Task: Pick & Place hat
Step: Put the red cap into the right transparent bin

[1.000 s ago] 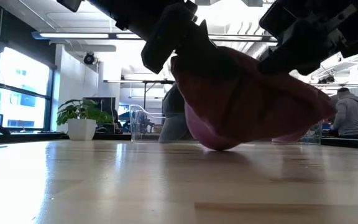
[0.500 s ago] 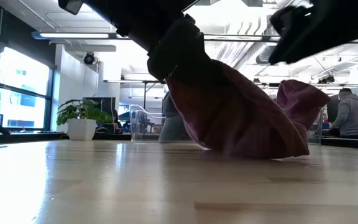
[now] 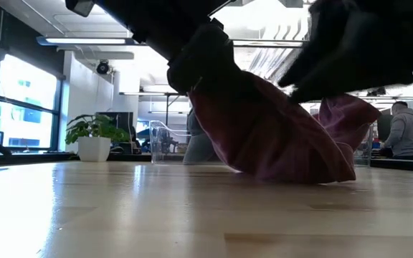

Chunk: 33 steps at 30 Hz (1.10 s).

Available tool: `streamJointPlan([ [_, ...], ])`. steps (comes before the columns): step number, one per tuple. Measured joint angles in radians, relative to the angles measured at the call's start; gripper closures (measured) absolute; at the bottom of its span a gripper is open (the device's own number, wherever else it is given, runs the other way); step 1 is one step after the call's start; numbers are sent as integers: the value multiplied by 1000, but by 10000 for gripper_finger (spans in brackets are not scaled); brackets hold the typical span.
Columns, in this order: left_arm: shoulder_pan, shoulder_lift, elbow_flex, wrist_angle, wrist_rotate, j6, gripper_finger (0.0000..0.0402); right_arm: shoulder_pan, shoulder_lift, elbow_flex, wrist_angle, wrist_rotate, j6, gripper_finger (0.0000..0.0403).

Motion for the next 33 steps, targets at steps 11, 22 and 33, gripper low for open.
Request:
streamJointPlan([
  [11,0,0,0,-12,0,-4,376,25,170,129,-83,355,31,206],
  [22,0,0,-1,-36,0,-20,376,-65,217,128,-343,277,347,293],
  [33,-6,0,-1,-95,46,33,376,-52,126,128,-287,-104,79,386],
])
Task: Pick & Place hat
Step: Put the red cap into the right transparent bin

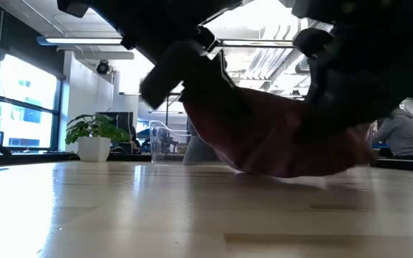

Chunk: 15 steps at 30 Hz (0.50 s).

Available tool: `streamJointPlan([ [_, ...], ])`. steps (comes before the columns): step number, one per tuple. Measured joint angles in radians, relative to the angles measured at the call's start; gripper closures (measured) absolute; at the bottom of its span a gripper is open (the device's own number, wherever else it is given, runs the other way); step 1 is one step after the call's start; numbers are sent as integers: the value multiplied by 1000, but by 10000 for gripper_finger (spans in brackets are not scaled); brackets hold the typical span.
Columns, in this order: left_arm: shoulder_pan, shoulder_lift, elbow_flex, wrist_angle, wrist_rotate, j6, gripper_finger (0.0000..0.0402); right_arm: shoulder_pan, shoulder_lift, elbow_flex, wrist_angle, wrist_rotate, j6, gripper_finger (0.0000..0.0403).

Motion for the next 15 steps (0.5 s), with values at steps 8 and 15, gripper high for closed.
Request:
streamJointPlan([
  [8,-72,0,25,-29,137,218,376,-136,-76,-1,196,-766,-318,373],
  [15,-94,-1,27,-42,165,282,364,-243,-80,-2,214,-977,-292,323],
])
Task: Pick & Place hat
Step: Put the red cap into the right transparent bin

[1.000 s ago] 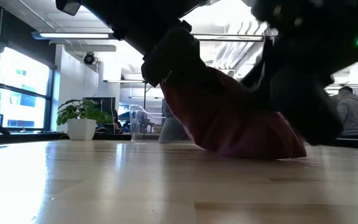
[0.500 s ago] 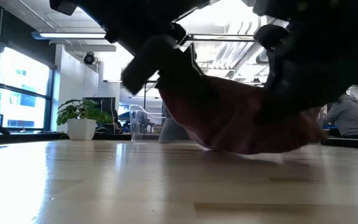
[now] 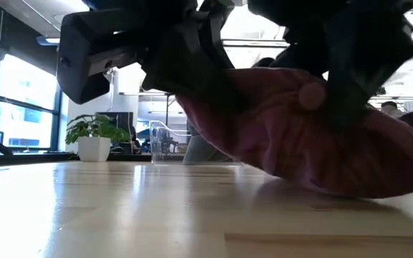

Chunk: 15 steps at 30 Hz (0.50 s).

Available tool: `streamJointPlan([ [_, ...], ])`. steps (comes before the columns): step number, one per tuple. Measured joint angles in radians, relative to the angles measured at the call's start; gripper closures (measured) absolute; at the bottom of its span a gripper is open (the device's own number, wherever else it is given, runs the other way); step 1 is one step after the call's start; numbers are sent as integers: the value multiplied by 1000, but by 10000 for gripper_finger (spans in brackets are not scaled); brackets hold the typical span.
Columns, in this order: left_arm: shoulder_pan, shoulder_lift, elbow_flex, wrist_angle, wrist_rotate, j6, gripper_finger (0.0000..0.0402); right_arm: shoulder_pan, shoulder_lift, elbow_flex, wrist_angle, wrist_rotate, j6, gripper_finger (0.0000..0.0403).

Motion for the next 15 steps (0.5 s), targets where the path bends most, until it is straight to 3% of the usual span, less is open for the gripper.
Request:
streamJointPlan([
  [4,2,0,0,-21,-1,-36,356,-29,-41,0,-69,-77,77,269],
  [6,2,-1,0,-35,-8,-56,355,-29,-77,0,-122,-61,84,248],
  [10,2,-1,0,-51,-36,-95,355,52,-150,0,-212,227,107,238],
  [15,2,-1,0,-50,-73,-127,355,218,-151,1,-173,550,172,245],
])
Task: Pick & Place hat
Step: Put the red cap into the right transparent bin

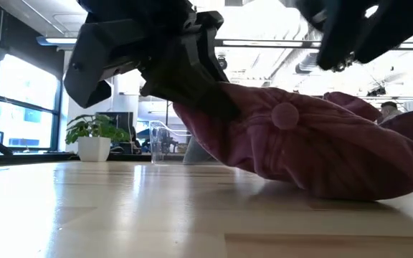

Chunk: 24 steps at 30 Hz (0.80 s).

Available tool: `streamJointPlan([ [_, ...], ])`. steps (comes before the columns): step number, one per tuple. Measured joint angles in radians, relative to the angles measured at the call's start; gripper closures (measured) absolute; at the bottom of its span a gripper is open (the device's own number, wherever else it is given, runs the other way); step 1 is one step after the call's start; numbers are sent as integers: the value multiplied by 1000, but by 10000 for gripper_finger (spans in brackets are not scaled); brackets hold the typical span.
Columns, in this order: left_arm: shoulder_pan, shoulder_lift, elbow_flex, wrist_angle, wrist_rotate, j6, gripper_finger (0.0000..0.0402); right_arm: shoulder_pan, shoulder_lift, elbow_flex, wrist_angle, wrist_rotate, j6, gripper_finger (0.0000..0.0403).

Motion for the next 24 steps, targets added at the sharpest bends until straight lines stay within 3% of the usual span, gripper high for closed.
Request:
streamJointPlan([
  [6,0,0,0,-5,-10,-4,355,108,99,1,21,177,233,245],
  [10,0,0,0,-5,-11,-8,355,129,185,0,21,241,336,245],
  [14,0,0,0,-5,-35,-18,355,128,240,0,35,229,380,246],
  [18,0,0,0,-30,-104,-37,355,138,246,0,64,197,300,267],
  [24,0,1,0,-76,-201,-79,355,139,244,0,86,20,140,321],
])
